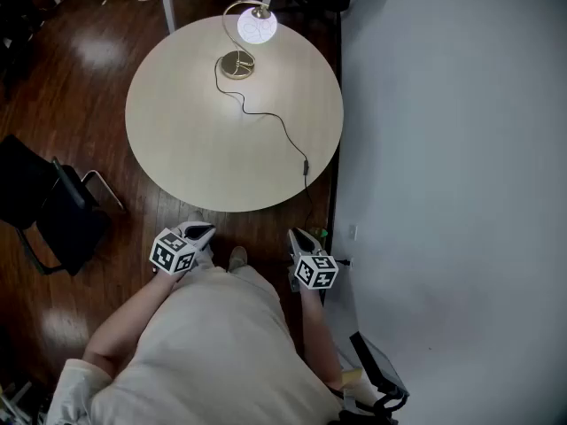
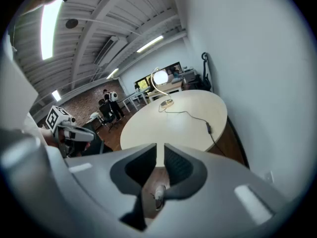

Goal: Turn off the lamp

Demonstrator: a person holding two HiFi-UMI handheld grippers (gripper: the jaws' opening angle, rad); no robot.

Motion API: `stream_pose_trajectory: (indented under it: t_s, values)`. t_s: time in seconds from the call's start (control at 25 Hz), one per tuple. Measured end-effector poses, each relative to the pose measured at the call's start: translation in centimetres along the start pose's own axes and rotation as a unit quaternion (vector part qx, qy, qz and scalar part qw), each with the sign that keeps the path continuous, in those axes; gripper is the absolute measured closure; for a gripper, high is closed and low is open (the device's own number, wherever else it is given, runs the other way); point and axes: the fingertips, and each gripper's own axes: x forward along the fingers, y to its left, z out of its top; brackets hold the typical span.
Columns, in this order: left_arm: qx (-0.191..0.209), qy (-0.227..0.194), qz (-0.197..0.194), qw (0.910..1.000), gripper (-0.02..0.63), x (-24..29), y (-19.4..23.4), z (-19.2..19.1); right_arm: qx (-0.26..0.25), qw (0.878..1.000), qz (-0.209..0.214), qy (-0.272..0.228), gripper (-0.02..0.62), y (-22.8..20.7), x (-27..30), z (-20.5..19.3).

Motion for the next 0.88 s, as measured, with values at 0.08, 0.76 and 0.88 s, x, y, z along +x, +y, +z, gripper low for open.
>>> stream_pose_trajectory:
  t_s: [0.08,0.76,0.88]
  values:
    - [0.003,0.004,-0.002,1.0000,0.601,-1.1,1.4,0.7,0.013,1.000,-0.010,-0.009,0.554,1.3,0.0,0.7]
    - [0.029,0.028,-0.093,0.9949,0.603,-2.8,9.9,4.6,0.037,0.995,-0.089,-0.003,0.557,7.0,4.2,3.1]
    - [0.018,0.030,-0.093,0.9950,0.603,-3.1,10.9,4.5,0.033,0.995,-0.090,0.010,0.557,7.4,4.8,3.3]
